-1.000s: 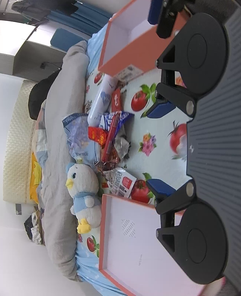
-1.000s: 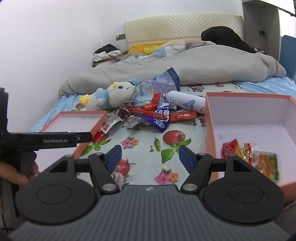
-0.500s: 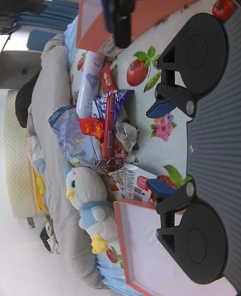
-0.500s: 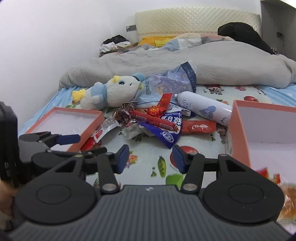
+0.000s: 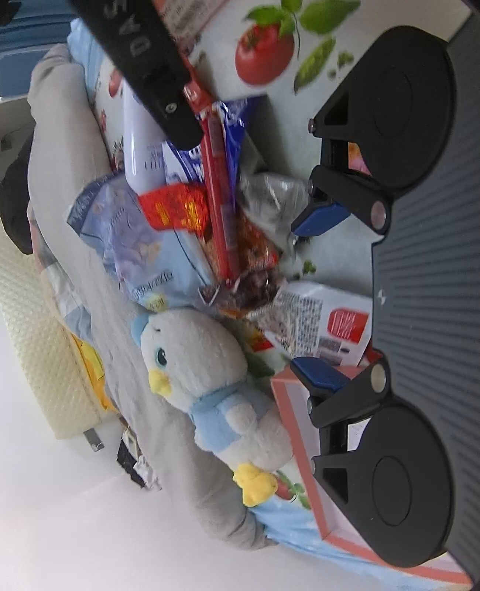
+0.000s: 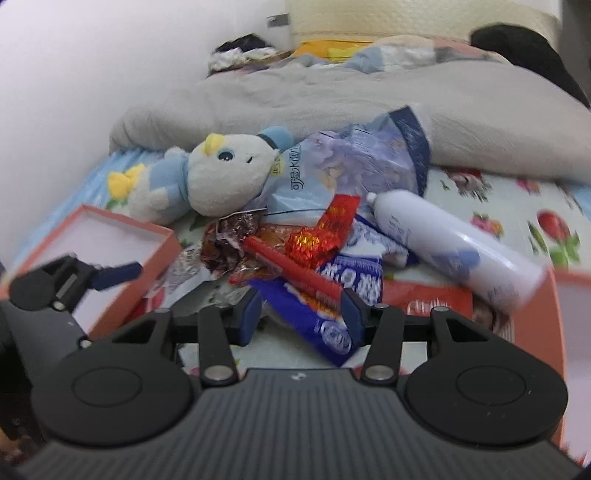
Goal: Organize snacks
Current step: 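Grasp the red sausage stick with the right gripper while the left grasps a wrapper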
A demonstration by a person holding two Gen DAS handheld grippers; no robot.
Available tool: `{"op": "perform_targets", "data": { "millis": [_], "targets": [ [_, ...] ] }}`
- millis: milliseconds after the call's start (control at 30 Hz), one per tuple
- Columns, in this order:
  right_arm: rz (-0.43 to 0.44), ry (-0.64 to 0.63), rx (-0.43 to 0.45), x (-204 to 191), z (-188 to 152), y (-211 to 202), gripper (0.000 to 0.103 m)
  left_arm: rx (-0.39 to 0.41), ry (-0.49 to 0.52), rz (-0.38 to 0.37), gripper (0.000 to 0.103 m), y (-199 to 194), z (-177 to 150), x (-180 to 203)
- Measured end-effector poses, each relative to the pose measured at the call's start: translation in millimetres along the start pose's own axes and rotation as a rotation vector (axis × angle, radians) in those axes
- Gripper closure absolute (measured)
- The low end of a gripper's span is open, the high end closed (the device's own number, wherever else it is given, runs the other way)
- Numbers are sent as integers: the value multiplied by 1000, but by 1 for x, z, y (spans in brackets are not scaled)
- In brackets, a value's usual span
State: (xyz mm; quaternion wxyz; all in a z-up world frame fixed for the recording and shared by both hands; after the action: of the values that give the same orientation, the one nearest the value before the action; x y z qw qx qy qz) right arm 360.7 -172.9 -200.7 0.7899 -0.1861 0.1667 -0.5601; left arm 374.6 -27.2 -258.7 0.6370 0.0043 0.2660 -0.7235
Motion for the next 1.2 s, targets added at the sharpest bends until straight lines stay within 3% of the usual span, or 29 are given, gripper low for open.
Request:
{"op": "perform_targets", "data": {
  "millis": [267,467,567,733,900,1200],
  "targets": [
    [-3,-8,-80,11,-5,50,53,-8,10,2,29,20,-16,-2],
    [21,-84,-132,4,-20,66,59,-18,20,-15,48,28,-28,5],
    [15,-109,-157,7,-25,70,65,-20,14,-4,67,30,-32,3],
    [20,-199,-180,-2,-25,67,69,2,-22,8,84,25,-29,-8],
    [12,-179,-172,-2,-20,54,77,31,-97,17,97,9,-14,-19],
    [-28,-124,-157,0,-17,9,81,45,-182,-4,101,-34,8,-22]
  ]
}}
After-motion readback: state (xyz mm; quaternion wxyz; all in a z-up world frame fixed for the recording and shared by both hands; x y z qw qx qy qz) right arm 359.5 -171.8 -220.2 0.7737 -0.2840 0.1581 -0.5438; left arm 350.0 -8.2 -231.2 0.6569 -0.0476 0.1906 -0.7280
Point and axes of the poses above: each gripper's, at about its wrist camera, not at the fingertips, and y roughly the way its jaws point, x to its right, z to its top, the point moved 7 cm from there along y, roughly the way its jaws point, and after that the axes turned 15 degrees about x, right-handed, at the moved point
